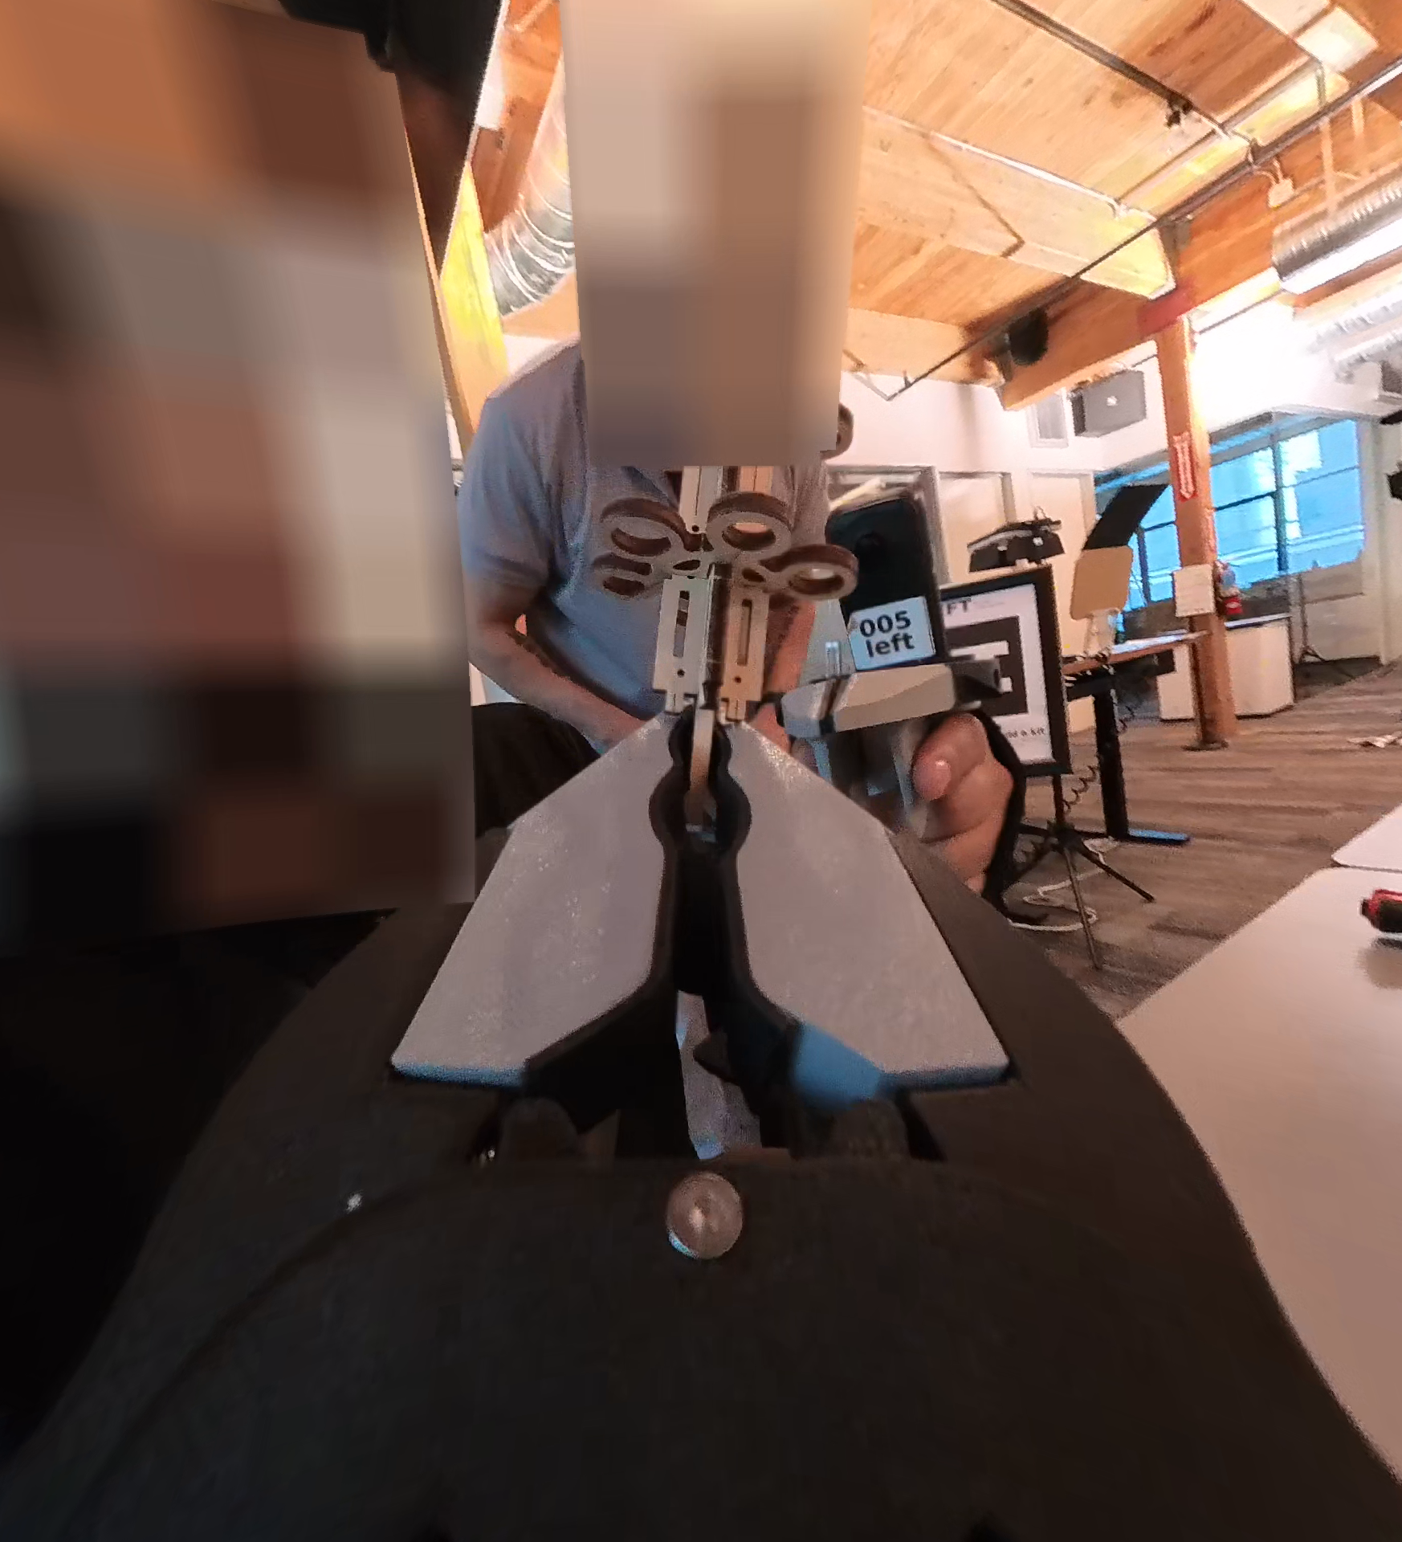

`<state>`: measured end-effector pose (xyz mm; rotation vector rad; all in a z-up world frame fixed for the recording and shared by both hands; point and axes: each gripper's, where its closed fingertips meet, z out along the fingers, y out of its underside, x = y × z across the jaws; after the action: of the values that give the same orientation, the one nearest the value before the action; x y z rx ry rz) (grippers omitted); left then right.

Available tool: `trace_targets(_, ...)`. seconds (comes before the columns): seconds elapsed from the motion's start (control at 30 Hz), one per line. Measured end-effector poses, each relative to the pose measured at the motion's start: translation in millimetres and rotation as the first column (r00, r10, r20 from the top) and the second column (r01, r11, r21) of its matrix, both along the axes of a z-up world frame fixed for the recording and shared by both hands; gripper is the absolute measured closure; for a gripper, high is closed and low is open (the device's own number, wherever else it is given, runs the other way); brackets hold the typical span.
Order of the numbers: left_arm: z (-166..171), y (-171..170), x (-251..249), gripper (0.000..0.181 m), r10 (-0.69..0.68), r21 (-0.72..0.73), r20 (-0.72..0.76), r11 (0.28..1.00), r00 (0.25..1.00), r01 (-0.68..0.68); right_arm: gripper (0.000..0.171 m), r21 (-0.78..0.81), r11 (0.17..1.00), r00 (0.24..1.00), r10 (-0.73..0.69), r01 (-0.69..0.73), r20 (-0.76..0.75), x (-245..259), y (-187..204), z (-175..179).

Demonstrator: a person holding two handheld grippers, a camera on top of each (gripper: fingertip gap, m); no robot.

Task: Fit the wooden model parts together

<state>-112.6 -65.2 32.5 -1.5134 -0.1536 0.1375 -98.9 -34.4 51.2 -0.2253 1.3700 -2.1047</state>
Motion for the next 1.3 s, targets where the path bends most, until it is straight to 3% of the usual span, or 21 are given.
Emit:
trace_targets(0.03,-2,0,-2,0.181,0.002,0.0,0.007,1.0,1.0,-0.002,0.171,0.015,1.0,1.0,-0.013,0.013,-0.002,-1,0,-2)
trace_targets(0.13,-12,2,-11,0.181,0.029,-0.029,0.018,0.999,0.999,-0.028,0.171,0.107,0.989,0.994,-0.104,0.105,-0.015,-9,-2,-15)
trace_targets(0.23,-29,2,-23,0.179,0.068,-0.081,0.027,0.995,0.997,-0.065,0.171,0.315,0.91,0.962,-0.262,0.271,-0.069,-28,-7,-45)
trace_targets(0.33,-45,-3,-35,0.178,0.109,-0.127,0.026,0.986,0.994,-0.105,0.171,0.528,0.739,0.905,-0.387,0.419,-0.177,-43,-1,-82)
trace_targets(0.47,-62,-6,-48,0.176,0.139,-0.172,0.029,0.976,0.99,-0.132,0.171,0.687,0.476,0.817,-0.481,0.549,-0.319,-56,16,-115)
trace_targets(0.63,-74,4,-51,0.173,0.123,-0.214,0.002,0.969,0.992,-0.12,0.171,0.762,0.241,0.75,-0.498,0.602,-0.435,-60,32,-146)
trace_targets(0.9,-111,39,-41,0.173,0.033,-0.415,-0.224,0.901,0.974,-0.126,0.171,0.845,-0.03,0.743,-0.46,0.535,-0.487,-52,54,-188)
trace_targets(1.0,-125,49,-43,0.169,0.004,-0.477,-0.324,0.863,0.946,-0.168,0.171,0.85,-0.078,0.746,-0.442,0.522,-0.498,-48,55,-193)
trace_targets(1.3,-148,62,-46,0.172,-0.053,-0.551,-0.483,0.794,0.874,-0.257,0.171,0.875,-0.042,0.785,-0.423,0.482,-0.453,-38,48,-198)
